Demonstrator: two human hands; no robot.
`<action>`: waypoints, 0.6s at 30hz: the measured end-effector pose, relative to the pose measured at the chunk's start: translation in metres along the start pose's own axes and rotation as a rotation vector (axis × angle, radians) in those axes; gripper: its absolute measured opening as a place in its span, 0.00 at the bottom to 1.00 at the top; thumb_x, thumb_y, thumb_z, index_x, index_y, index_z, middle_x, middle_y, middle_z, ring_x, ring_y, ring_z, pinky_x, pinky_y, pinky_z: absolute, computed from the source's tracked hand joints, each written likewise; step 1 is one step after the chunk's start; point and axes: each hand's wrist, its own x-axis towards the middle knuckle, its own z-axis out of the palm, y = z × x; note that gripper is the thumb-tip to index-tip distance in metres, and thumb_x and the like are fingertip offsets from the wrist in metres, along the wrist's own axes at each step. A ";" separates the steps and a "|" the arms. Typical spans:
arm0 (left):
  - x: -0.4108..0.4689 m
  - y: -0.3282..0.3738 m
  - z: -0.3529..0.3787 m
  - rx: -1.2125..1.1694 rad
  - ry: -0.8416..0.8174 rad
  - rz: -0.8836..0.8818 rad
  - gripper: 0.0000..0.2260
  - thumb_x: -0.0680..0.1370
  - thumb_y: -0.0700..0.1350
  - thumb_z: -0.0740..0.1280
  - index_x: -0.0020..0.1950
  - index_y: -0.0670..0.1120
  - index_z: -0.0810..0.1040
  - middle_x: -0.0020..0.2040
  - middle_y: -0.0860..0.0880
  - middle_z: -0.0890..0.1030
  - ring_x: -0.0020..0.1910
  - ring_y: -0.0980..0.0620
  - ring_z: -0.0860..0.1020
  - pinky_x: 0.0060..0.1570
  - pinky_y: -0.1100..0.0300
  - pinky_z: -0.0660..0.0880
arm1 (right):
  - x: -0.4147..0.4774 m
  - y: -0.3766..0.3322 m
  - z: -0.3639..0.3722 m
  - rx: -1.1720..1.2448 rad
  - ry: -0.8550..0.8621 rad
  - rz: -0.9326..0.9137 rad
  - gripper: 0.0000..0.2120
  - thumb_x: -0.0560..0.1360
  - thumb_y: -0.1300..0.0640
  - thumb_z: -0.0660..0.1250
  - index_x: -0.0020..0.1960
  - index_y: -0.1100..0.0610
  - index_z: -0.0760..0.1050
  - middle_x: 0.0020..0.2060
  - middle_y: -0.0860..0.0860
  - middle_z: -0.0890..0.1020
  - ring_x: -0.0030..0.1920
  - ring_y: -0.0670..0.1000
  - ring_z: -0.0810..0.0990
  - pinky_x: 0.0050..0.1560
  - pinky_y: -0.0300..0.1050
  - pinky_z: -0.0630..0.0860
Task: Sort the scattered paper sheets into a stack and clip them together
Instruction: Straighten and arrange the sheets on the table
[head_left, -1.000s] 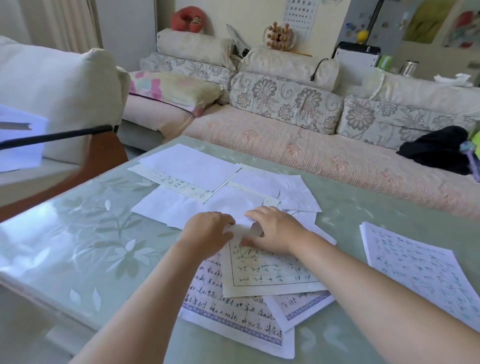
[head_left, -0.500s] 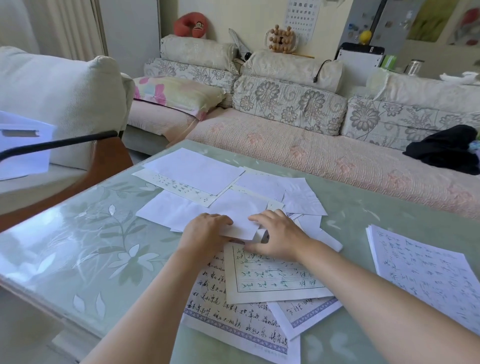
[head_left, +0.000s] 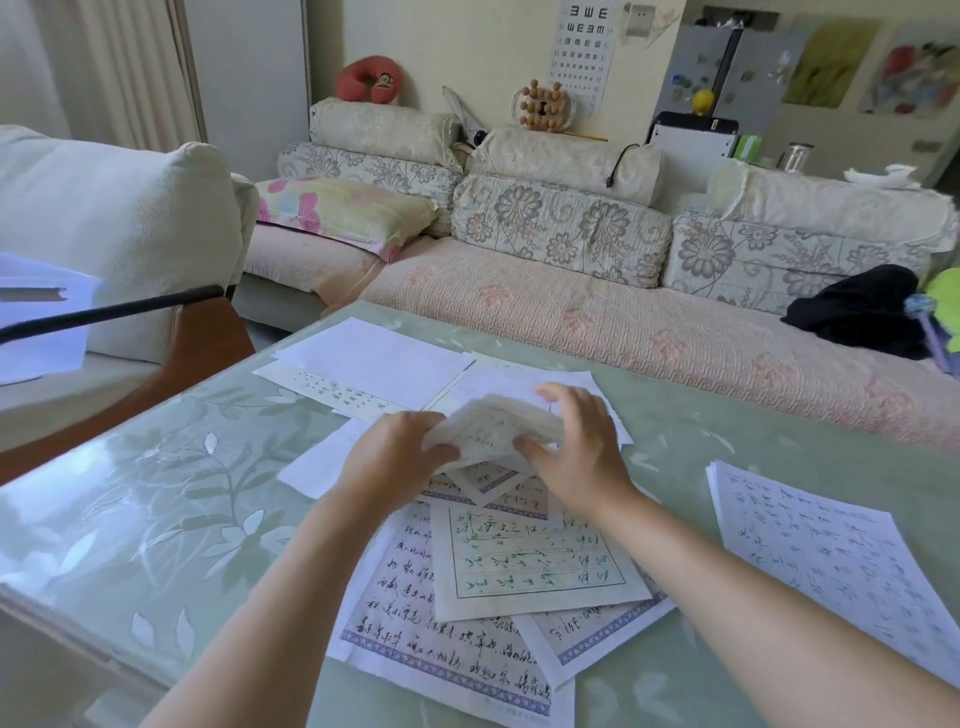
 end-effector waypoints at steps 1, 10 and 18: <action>0.000 0.007 -0.006 -0.092 -0.007 -0.027 0.04 0.74 0.49 0.71 0.42 0.52 0.79 0.35 0.52 0.80 0.36 0.52 0.78 0.37 0.59 0.73 | -0.001 0.003 -0.006 0.027 0.030 0.104 0.35 0.70 0.47 0.76 0.71 0.55 0.67 0.65 0.52 0.73 0.66 0.53 0.69 0.68 0.51 0.66; 0.000 0.021 -0.031 -1.141 0.061 -0.460 0.07 0.78 0.43 0.69 0.55 0.42 0.79 0.46 0.42 0.85 0.44 0.43 0.84 0.47 0.46 0.81 | 0.012 0.000 -0.044 0.936 -0.325 0.716 0.25 0.75 0.49 0.73 0.67 0.59 0.74 0.60 0.56 0.82 0.50 0.53 0.84 0.51 0.47 0.77; -0.005 0.013 -0.006 -0.856 -0.168 -0.456 0.09 0.77 0.41 0.70 0.56 0.42 0.79 0.46 0.43 0.85 0.41 0.46 0.83 0.44 0.50 0.82 | 0.006 0.015 -0.038 0.743 -0.397 0.885 0.08 0.76 0.57 0.71 0.51 0.61 0.82 0.49 0.58 0.86 0.52 0.59 0.85 0.61 0.57 0.78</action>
